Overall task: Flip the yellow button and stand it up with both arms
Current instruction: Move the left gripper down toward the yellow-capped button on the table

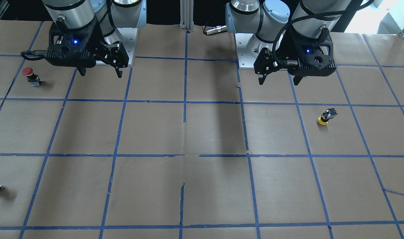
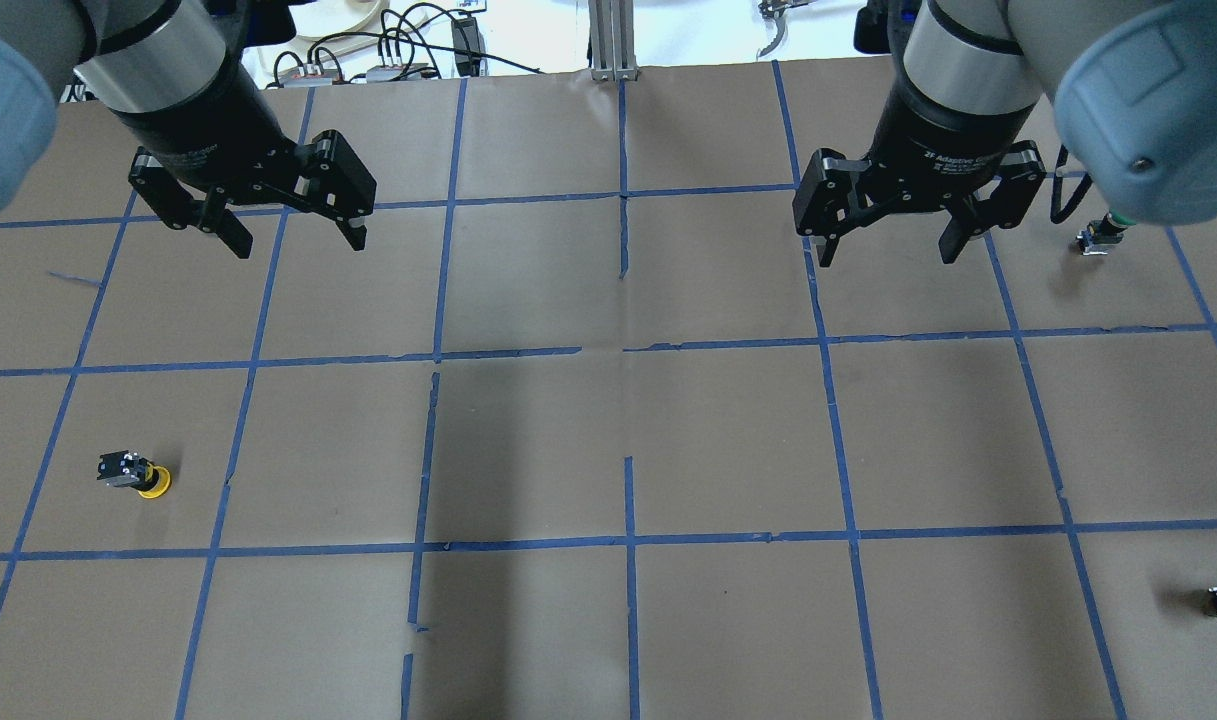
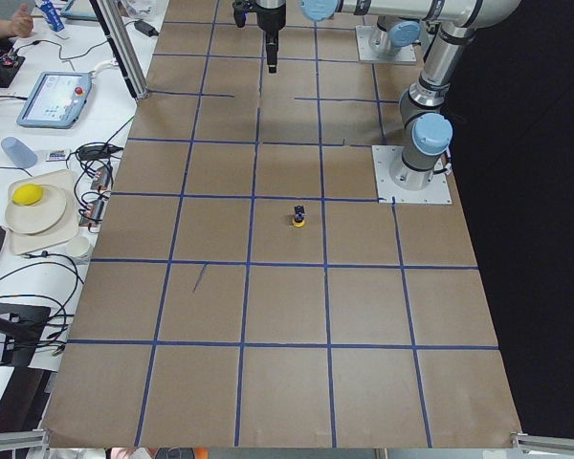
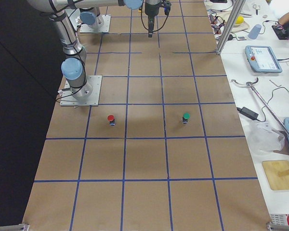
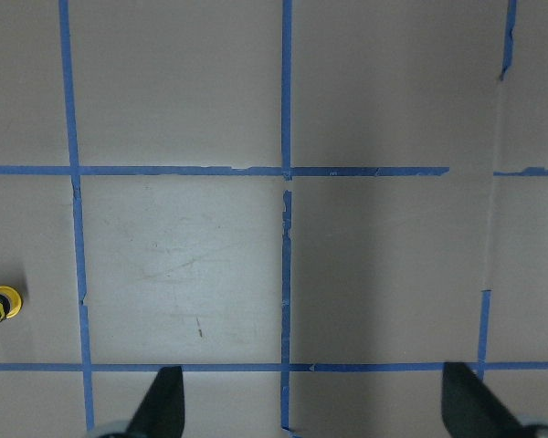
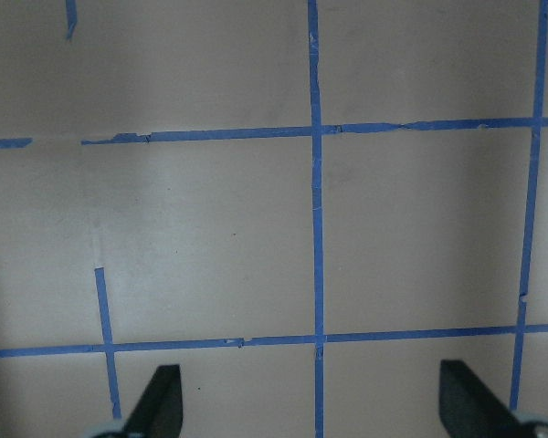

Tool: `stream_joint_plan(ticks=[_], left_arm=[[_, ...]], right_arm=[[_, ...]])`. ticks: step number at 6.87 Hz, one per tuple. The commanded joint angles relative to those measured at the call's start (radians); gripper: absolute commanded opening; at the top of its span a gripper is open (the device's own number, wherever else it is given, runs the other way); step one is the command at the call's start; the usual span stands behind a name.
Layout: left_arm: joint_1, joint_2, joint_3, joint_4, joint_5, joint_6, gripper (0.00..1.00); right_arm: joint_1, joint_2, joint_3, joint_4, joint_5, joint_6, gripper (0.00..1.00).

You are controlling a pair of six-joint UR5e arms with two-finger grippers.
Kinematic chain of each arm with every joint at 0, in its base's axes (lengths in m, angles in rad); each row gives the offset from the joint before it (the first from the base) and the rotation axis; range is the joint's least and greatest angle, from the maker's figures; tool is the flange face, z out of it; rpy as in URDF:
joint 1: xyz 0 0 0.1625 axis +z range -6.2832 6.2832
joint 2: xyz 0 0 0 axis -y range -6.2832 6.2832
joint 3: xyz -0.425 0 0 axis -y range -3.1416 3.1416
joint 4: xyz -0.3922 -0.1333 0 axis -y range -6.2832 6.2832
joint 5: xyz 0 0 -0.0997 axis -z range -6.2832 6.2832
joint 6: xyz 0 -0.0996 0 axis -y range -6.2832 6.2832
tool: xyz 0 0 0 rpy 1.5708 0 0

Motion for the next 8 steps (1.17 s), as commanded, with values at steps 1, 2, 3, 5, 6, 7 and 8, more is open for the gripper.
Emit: stream_joint_plan(ticks=[1, 2, 3, 5, 6, 7, 8], left_arm=[[0.003, 0.001, -0.004, 0.003, -0.001, 0.014, 1.00], [0.018, 0.001, -0.016, -0.004, 0.001, 0.031, 1.00], [0.050, 0.003, -0.036, 0.000, 0.005, 0.154, 1.00], [0.261, 0.023, -0.129, 0.005, 0.031, 0.262, 1.00], [0.358, 0.006, -0.189, 0.054, 0.027, 0.349, 1.00], [0.418, -0.003, -0.244, 0.162, 0.028, 0.433, 1.00], [0.483, -0.022, -0.301, 0.256, 0.028, 0.454, 1.00]], right_arm=[[0.000, 0.000, 0.002, -0.003, 0.004, 0.000, 1.00], [-0.005, 0.001, -0.002, -0.001, 0.001, -0.001, 1.00], [-0.005, 0.001, -0.002, -0.001, 0.001, -0.001, 1.00], [-0.005, 0.000, -0.008, 0.001, 0.002, -0.001, 1.00], [-0.005, 0.000, 0.001, 0.004, -0.002, -0.001, 1.00], [-0.002, -0.003, 0.003, 0.007, -0.002, 0.000, 1.00], [-0.003, -0.003, 0.003, 0.007, -0.002, -0.001, 1.00]])
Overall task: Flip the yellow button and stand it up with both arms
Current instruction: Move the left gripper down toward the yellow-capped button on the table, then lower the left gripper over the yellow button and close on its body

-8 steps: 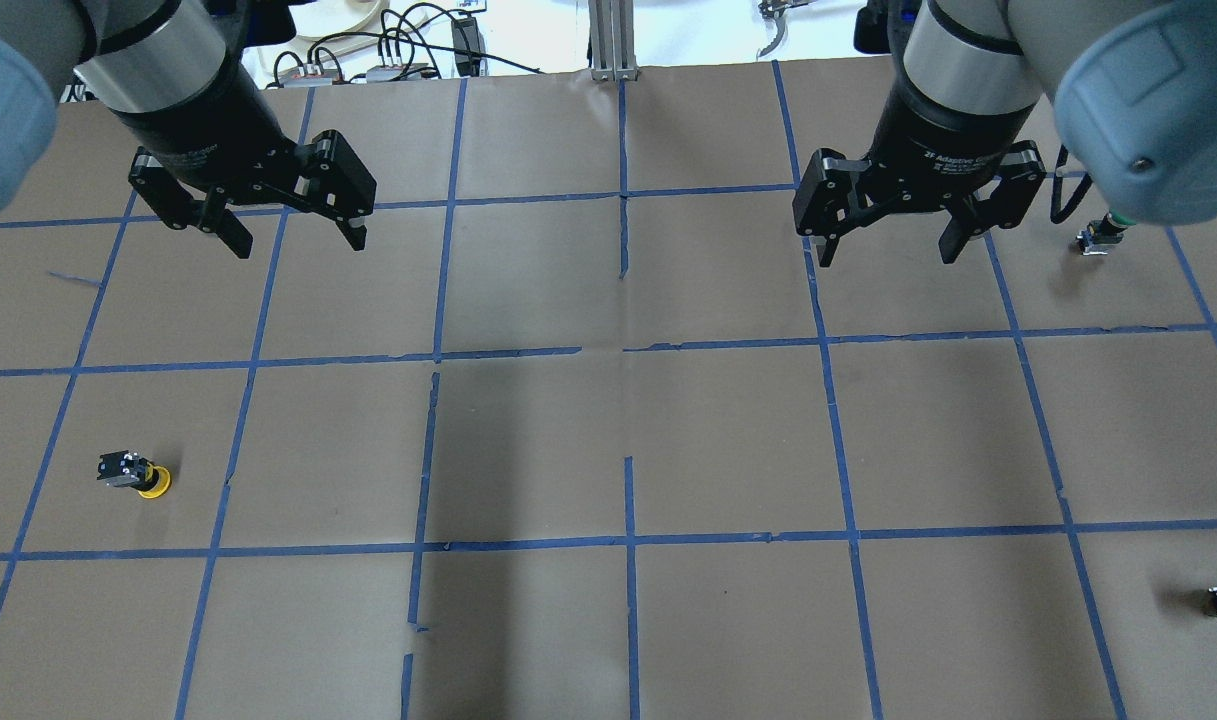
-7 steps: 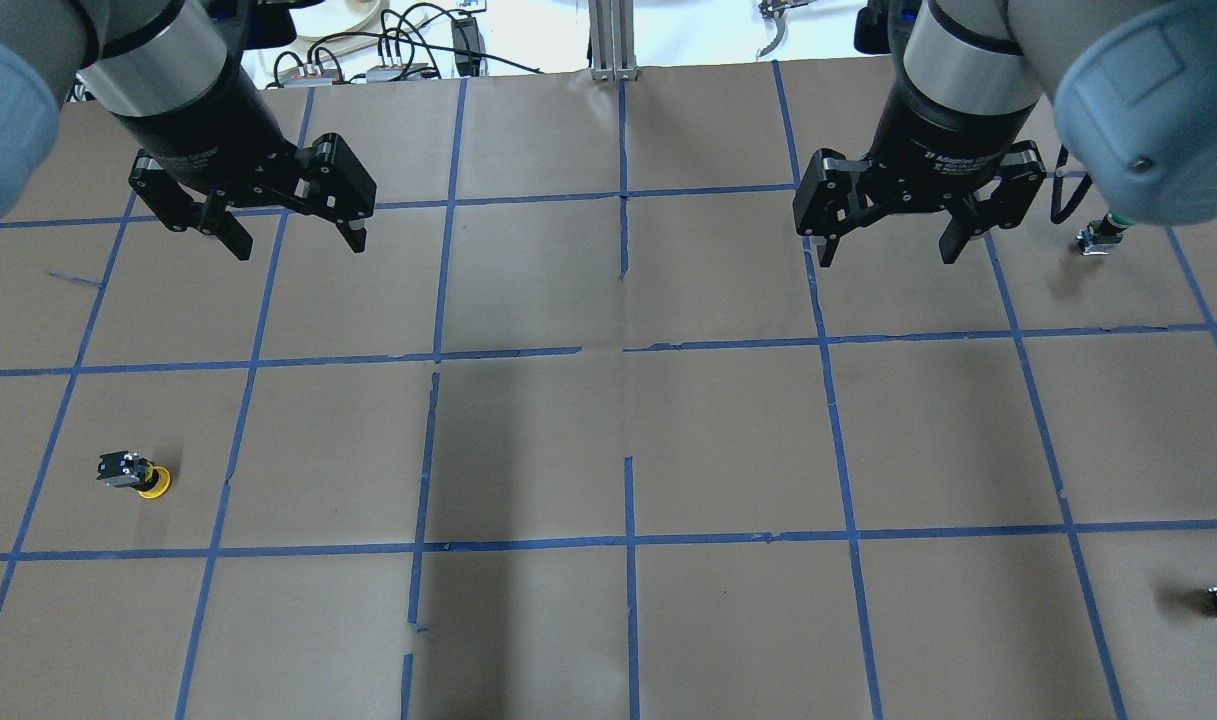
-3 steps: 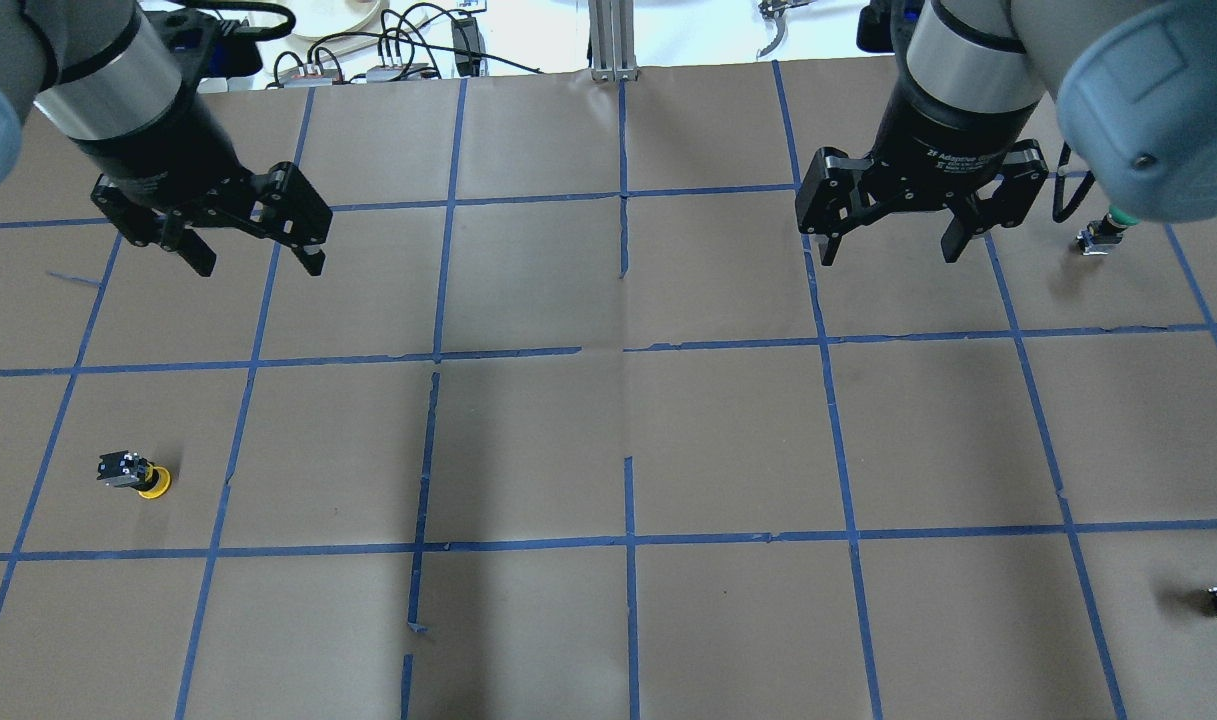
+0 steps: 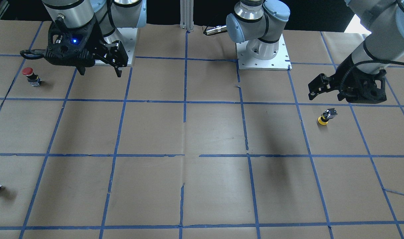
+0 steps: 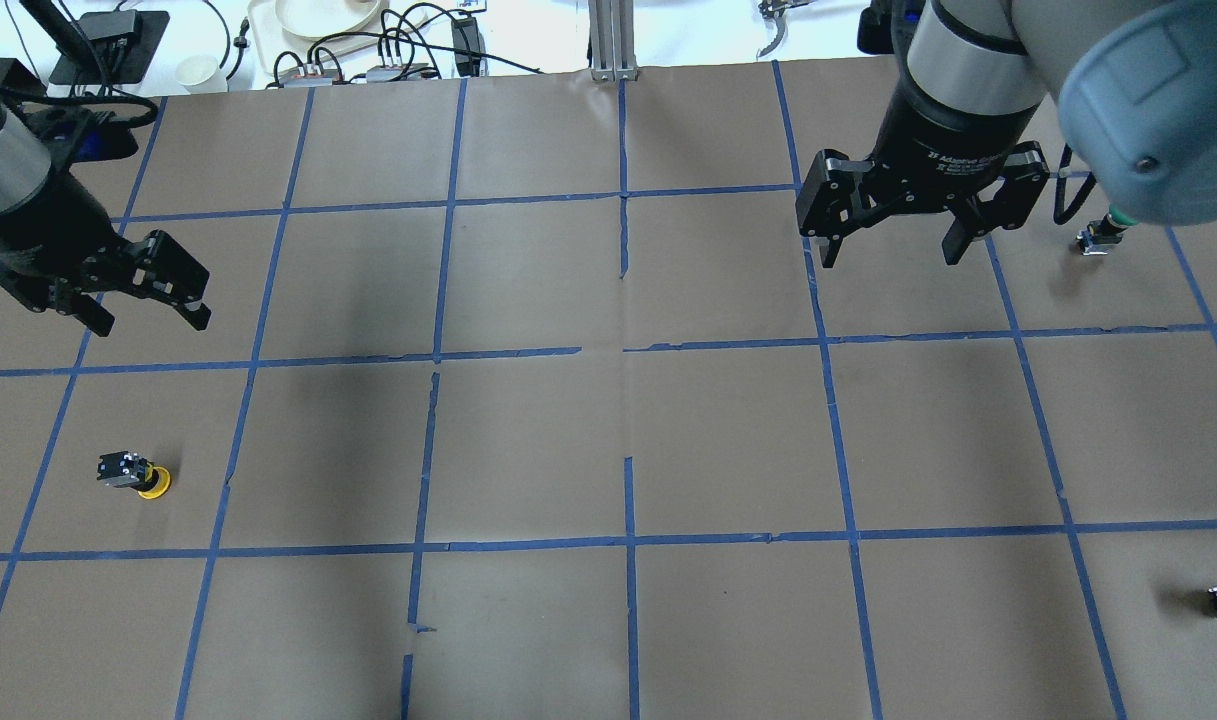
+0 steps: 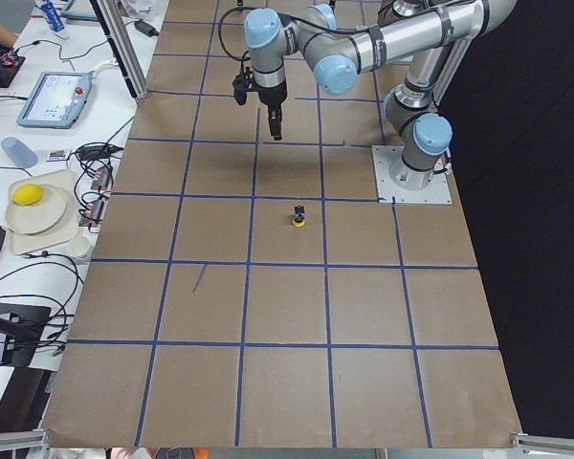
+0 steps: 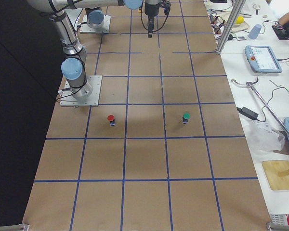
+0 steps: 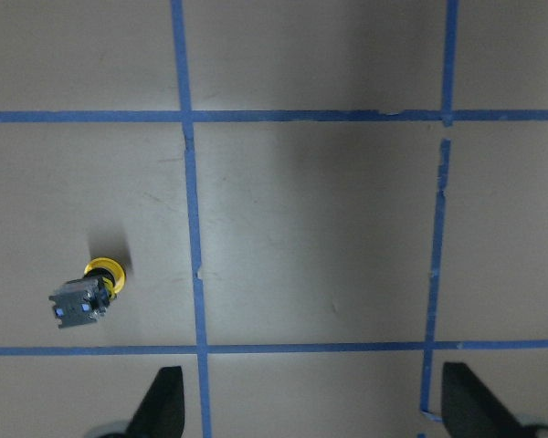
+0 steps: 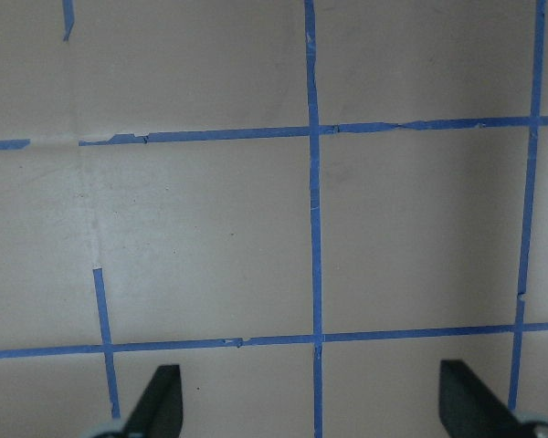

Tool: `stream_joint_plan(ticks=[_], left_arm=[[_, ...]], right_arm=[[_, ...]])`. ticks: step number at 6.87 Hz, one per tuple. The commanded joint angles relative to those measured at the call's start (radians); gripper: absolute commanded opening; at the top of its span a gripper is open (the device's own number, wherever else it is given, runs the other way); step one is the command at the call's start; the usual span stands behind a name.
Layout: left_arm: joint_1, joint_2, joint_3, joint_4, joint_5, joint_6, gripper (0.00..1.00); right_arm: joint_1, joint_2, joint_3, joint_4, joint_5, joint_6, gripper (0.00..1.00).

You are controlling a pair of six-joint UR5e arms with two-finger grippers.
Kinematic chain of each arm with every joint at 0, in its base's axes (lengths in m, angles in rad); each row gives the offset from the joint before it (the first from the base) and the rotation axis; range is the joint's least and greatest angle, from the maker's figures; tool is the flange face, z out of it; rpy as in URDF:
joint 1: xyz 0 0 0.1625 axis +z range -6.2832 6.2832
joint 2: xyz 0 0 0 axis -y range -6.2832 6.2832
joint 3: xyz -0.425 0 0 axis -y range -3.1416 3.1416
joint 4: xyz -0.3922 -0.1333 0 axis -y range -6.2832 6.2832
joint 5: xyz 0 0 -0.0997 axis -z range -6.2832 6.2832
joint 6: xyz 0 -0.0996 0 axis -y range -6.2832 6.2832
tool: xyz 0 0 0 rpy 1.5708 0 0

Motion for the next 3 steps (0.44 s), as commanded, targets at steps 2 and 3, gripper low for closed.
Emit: stream_joint_plan(ticks=[2, 3], left_arm=[[0.167, -0.058, -0.191, 0.328, 0.001, 0.233, 1.00], [0.250, -0.064, -0.262, 0.394, -0.004, 0.297, 1.00]], right_arm=[[0.008, -0.004, 0.001, -0.002, 0.003, 0.001, 1.00], [0.005, 0.002, 0.000, -0.006, 0.007, 0.001, 1.00]])
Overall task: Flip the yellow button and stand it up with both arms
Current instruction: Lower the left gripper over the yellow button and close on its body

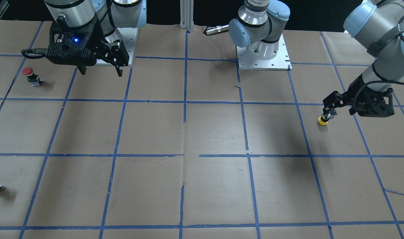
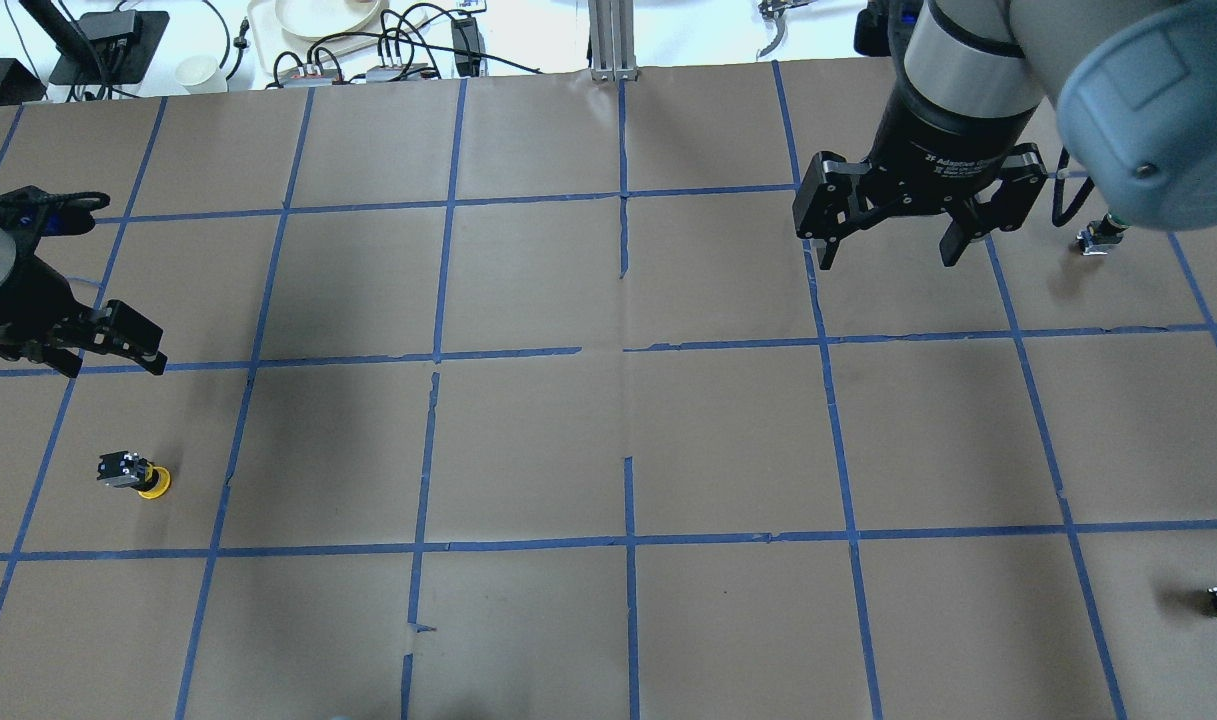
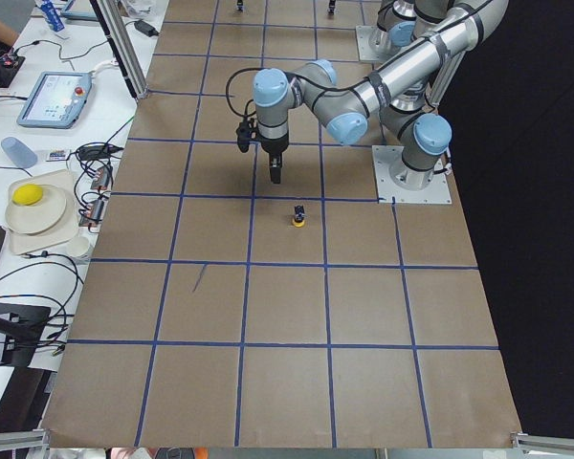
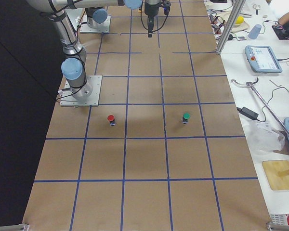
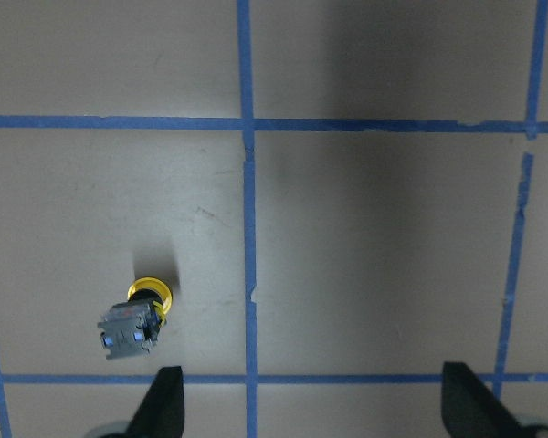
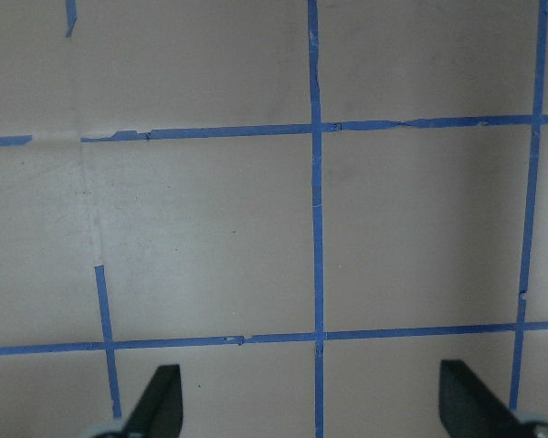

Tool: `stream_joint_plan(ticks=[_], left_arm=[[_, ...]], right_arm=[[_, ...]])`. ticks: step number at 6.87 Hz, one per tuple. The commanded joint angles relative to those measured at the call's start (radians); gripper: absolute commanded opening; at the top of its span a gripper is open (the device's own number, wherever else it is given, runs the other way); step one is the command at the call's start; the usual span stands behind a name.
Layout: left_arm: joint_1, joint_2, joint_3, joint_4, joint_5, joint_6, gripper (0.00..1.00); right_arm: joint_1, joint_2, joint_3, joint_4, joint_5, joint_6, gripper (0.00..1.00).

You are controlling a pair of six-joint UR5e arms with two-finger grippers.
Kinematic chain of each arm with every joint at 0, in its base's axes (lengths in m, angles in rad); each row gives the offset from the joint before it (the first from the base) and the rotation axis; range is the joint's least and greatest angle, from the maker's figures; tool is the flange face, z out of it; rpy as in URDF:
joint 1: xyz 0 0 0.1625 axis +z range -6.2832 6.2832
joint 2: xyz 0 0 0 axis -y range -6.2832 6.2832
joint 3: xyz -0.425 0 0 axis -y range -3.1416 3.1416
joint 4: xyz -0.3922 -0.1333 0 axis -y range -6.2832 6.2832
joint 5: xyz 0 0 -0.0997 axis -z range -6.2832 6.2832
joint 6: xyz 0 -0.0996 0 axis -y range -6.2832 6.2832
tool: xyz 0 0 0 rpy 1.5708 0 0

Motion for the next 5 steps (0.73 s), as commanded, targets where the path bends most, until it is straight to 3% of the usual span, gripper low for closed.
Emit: stream_joint_plan(ticks=[1, 5], left_arm=[[0.138, -0.016, -0.131, 0.139, -0.008, 0.103, 1.00], [0.174, -0.070, -0.226, 0.268, -0.008, 0.105, 0.98]], right_arm=[[0.001, -0.001, -0.001, -0.003, 0.006, 0.000, 1.00], [0.001, 0.003, -0.005, -0.005, 0.007, 0.000, 1.00]])
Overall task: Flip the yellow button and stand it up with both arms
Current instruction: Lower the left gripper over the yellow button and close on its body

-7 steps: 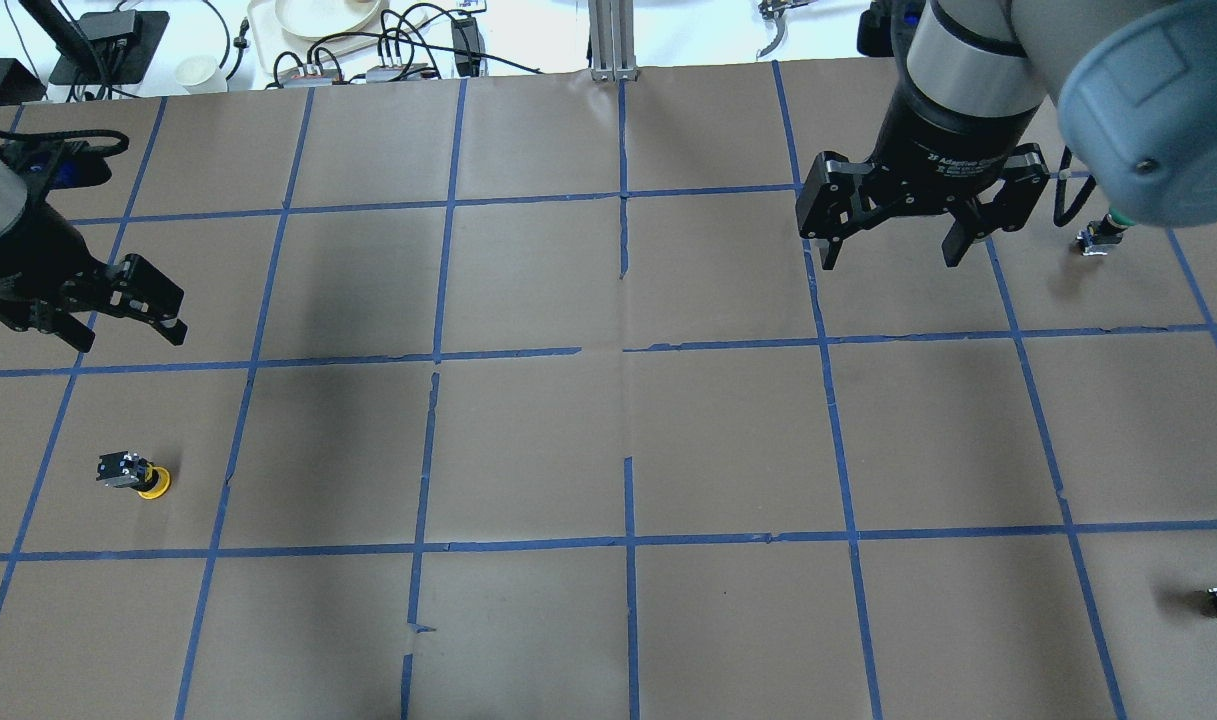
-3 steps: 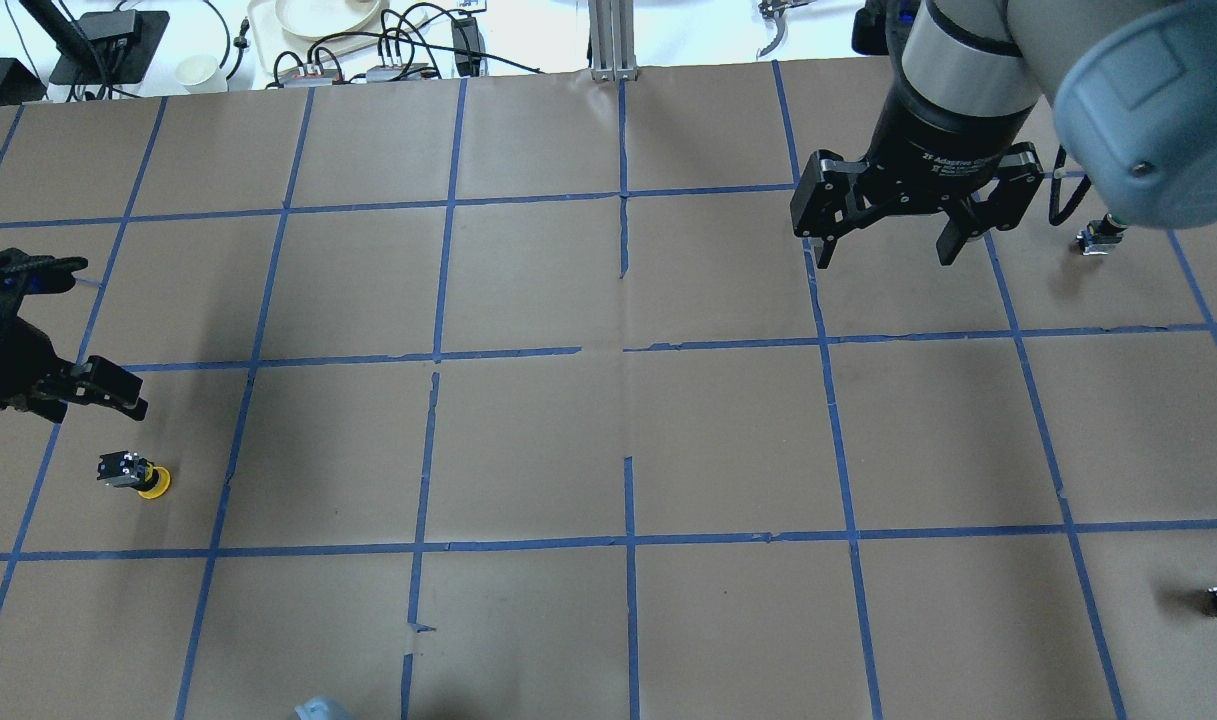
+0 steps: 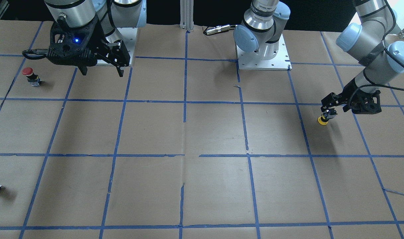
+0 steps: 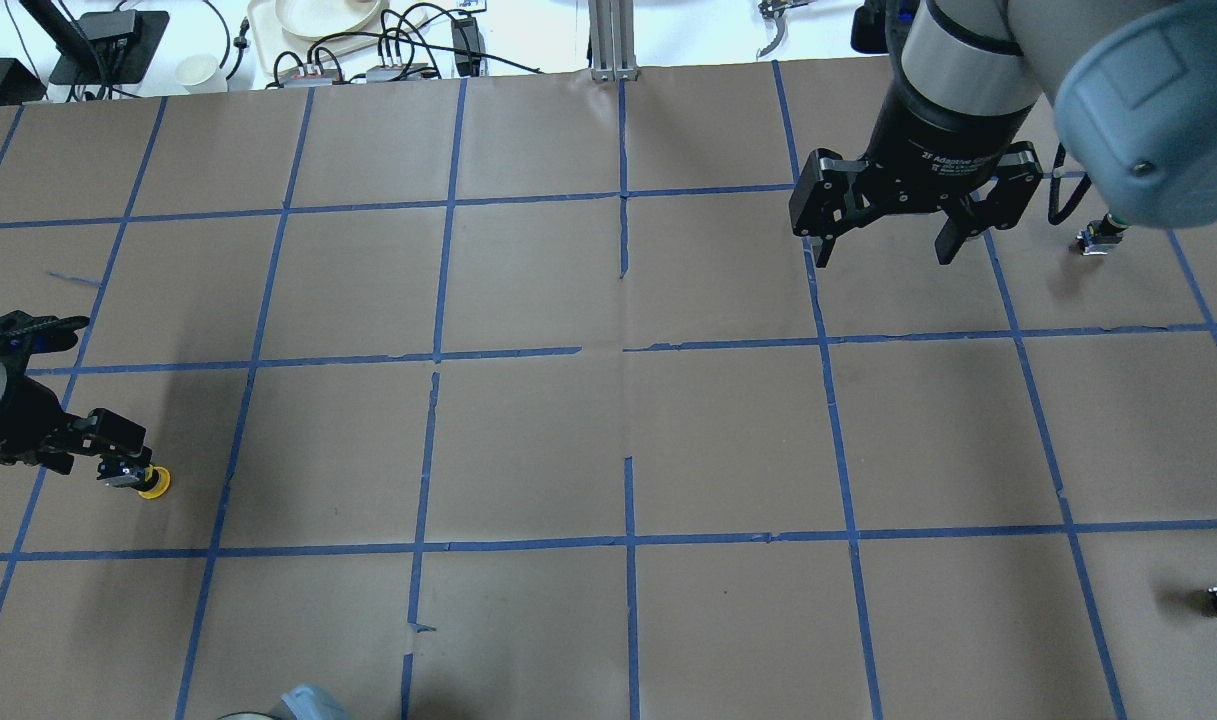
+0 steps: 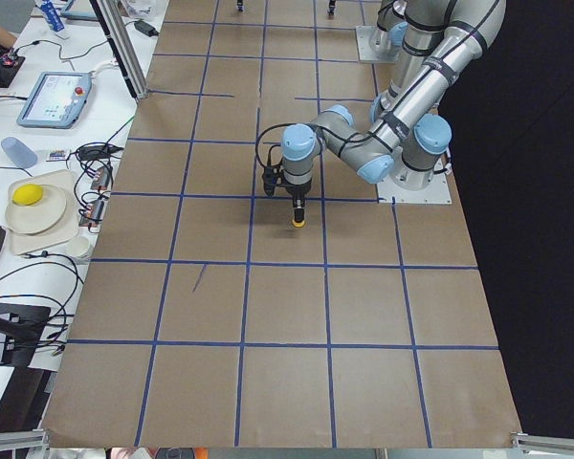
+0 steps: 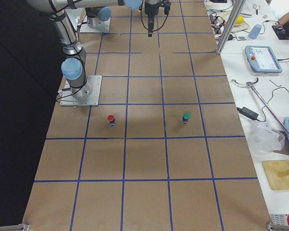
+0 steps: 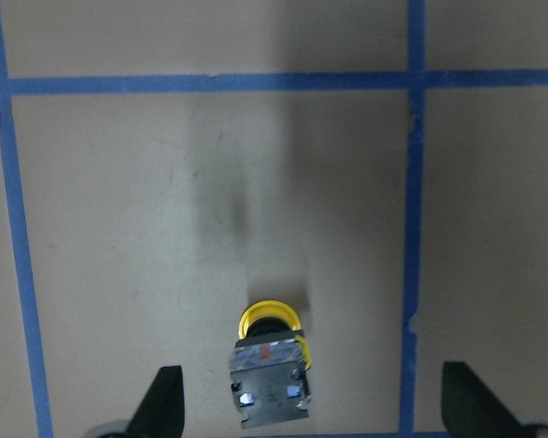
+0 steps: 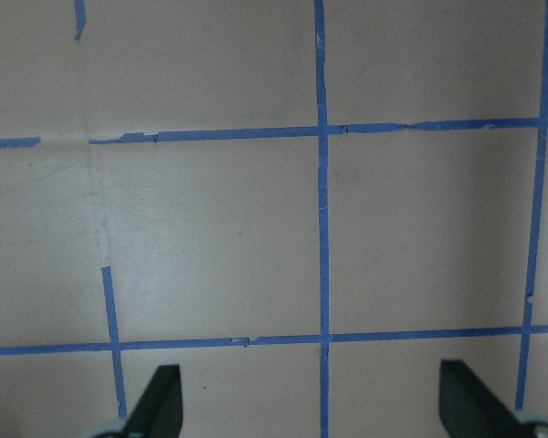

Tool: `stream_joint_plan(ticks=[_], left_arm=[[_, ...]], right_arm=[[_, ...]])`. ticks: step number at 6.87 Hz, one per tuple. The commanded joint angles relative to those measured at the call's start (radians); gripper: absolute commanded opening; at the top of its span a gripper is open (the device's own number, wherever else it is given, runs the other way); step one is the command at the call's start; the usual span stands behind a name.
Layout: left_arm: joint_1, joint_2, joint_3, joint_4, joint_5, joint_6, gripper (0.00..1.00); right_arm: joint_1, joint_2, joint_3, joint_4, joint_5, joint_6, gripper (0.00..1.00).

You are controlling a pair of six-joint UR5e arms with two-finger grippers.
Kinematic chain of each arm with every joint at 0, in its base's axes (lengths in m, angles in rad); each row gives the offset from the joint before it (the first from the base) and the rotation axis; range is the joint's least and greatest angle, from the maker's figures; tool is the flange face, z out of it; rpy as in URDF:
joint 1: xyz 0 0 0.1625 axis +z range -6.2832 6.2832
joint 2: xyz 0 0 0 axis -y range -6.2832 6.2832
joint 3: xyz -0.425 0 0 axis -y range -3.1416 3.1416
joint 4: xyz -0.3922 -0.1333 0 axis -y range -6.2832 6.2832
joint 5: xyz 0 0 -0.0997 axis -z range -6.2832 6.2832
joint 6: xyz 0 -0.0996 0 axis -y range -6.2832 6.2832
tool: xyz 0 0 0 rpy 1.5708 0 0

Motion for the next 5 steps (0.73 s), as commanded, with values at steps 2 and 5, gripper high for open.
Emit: stream_joint_plan(ticks=[2, 5], left_arm=[[0.003, -0.060, -0.007, 0.083, -0.001, -0.003, 0.88], [-0.005, -0.043, -0.012, 0.069, -0.001, -0.012, 0.74]], right_arm=[[0.002, -0.001, 0.001, -0.001, 0.003, 0.001, 1.00], [0.002, 0.001, 0.001, 0.000, 0.003, 0.001, 1.00]])
